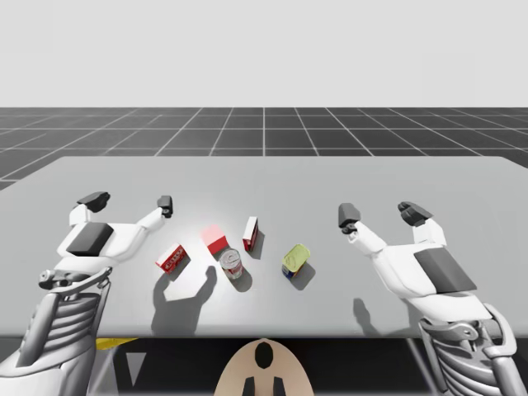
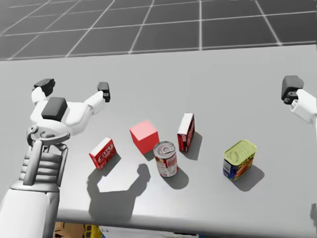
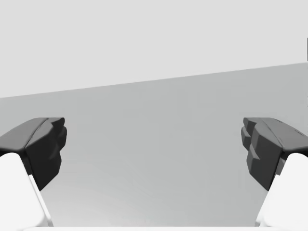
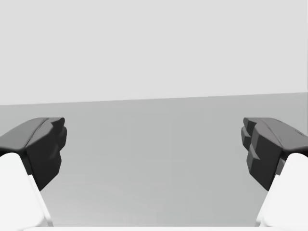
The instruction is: Find the red cube and pick it up.
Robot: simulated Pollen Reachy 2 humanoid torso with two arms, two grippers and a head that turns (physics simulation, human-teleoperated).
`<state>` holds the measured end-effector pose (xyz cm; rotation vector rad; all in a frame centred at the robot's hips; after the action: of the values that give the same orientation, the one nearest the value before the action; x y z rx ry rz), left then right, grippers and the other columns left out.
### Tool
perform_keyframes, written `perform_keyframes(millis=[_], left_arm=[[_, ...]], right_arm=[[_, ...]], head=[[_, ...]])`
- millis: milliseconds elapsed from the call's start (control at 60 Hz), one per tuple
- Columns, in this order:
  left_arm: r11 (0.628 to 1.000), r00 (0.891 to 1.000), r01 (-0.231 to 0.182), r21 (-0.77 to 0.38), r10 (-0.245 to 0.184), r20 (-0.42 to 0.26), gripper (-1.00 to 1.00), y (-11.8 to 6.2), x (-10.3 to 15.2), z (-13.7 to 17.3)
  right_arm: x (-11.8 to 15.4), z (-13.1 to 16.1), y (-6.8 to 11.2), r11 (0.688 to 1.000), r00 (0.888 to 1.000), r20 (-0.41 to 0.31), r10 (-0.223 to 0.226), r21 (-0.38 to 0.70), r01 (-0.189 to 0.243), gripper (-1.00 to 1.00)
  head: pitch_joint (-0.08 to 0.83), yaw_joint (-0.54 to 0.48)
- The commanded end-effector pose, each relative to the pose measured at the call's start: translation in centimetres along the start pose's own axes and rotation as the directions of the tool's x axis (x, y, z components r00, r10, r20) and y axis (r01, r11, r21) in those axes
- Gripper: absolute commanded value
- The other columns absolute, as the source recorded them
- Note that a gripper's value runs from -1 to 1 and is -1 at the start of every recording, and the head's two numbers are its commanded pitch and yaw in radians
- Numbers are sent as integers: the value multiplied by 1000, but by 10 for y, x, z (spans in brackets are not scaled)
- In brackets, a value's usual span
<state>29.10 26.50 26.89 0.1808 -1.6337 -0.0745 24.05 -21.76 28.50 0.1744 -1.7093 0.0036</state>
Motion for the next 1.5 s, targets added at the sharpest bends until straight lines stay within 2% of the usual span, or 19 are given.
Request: perform_keyframes(millis=[17,283,367,383,450,467,533,583,617,633,700,717,750,867,883,1017,1117,1350,1500], left_arm=[[1000,1000,3,-8,-3,-1,-1000,-1,0,0],[999,1000,-16,-46,15,-18,-1000,-5,1,2],[993,999,-3,-115,-2,-46,-1000,-6,4,6],[988,998,10,-155,-20,-64,-1000,-5,6,7],[975,994,-26,-223,2,-108,-1000,-4,9,9],[961,991,-33,-275,-5,-137,-1000,-3,10,9],[938,981,-27,-346,-42,-190,-1000,-1,10,6],[907,967,-20,-420,-89,-237,-1000,1,7,3],[896,961,-15,-444,-110,-254,-1000,2,6,1],[880,952,-2,-475,-143,-270,-1000,3,3,0],[852,940,3,-523,-181,-289,-1000,5,0,-2],[834,931,9,-552,-208,-299,-1000,6,-3,-4],[822,925,12,-569,-225,-306,-1000,6,-5,-6],[777,892,0,-629,-284,-351,-1000,6,-18,-14],[770,884,-8,-638,-292,-364,-1000,5,-22,-17],[736,865,-60,-674,-299,-402,-1000,-2,-34,-26],[726,855,-77,-683,-304,-420,-1000,-10,-42,-33],[715,836,-100,-691,-316,-448,-1000,-29,-57,-45],[713,829,-92,-695,-332,-450,-1000,-43,-64,-52]], right_arm=[[-2,1,2,1000,1000,-3,-4,3,4,-1000],[-2,0,2,1000,1000,-5,-5,4,5,-1000],[-2,0,2,1000,1000,-6,-7,3,7,-1000],[-2,0,2,1000,1000,-6,-8,2,8,-1000],[-2,1,2,1000,1000,-8,-8,3,8,-1000],[-2,1,2,1000,1000,-9,-8,4,8,-1000],[-2,1,2,1000,1000,-9,-9,7,9,-1000],[-2,1,2,1000,1000,-9,-8,8,8,-1000],[-3,1,2,1000,1000,-10,-8,8,8,-1000],[-3,1,2,1000,1000,-11,-8,9,8,-1000],[-3,1,3,1000,1000,-12,-8,8,8,-1000],[-3,1,3,1000,1000,-12,-7,8,7,-1000],[-3,1,3,1000,1000,-12,-6,8,6,-1000],[-3,1,4,1000,1000,-13,-2,11,2,-1000],[-4,0,4,1000,1000,-14,-1,12,1,-1000],[-4,-1,4,1000,1000,-16,0,15,0,-1000],[-4,-1,3,1000,1000,-15,-1,15,1,-1000],[-4,0,3,1000,1000,-15,-4,15,4,-1000],[-4,0,2,1000,1000,-14,-6,16,6,-1000]], head=[[620,239],[638,283],[630,284],[625,283],[624,283],[625,285],[625,289],[624,288],[623,287],[621,284],[621,279],[621,276],[622,273],[625,274],[626,277],[629,277],[629,277],[633,265],[637,258]])
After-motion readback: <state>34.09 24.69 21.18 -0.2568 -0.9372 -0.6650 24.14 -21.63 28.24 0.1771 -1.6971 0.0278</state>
